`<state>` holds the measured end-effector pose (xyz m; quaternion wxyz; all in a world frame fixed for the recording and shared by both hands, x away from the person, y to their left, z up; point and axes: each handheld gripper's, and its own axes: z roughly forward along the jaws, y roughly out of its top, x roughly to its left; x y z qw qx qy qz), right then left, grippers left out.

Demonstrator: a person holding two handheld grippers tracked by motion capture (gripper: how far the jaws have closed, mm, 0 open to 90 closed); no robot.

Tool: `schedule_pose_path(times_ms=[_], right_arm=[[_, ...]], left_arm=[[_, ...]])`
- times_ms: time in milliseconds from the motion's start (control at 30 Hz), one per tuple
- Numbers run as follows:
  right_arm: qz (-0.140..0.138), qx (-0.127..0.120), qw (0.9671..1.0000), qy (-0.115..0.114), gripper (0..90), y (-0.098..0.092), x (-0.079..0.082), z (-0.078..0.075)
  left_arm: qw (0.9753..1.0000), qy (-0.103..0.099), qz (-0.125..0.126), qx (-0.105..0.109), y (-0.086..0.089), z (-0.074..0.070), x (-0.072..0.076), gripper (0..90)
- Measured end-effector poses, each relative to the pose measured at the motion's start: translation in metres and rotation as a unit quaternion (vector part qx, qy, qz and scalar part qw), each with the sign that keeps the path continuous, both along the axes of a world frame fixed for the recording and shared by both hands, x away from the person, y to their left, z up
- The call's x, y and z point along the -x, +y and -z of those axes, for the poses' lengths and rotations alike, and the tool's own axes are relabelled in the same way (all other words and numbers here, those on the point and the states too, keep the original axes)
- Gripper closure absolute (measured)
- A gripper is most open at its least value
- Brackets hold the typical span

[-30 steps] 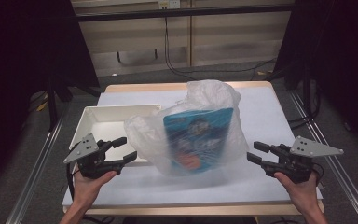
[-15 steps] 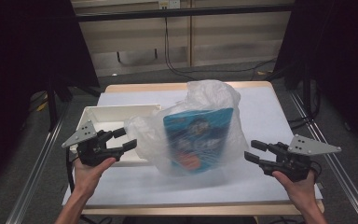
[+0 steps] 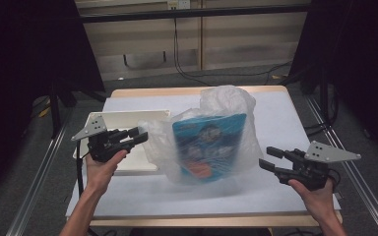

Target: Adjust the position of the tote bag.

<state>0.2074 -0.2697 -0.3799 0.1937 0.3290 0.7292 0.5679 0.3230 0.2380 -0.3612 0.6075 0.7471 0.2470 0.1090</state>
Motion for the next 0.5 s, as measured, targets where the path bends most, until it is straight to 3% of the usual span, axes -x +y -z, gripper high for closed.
schedule_pose_path(times_ms=[133,500], right_arm=[[-0.002,-0.002,1.0000,0.003,49.9,-0.002,-0.001,0.000],[-0.008,-0.005,0.9999,-0.006,49.9,0.000,0.000,-0.009]], left_arm=[[0.9997,-0.017,0.018,0.005,-0.002,-0.008,0.004,90.0],[0.9971,-0.060,0.048,0.004,-0.018,-0.031,0.026,90.0]])
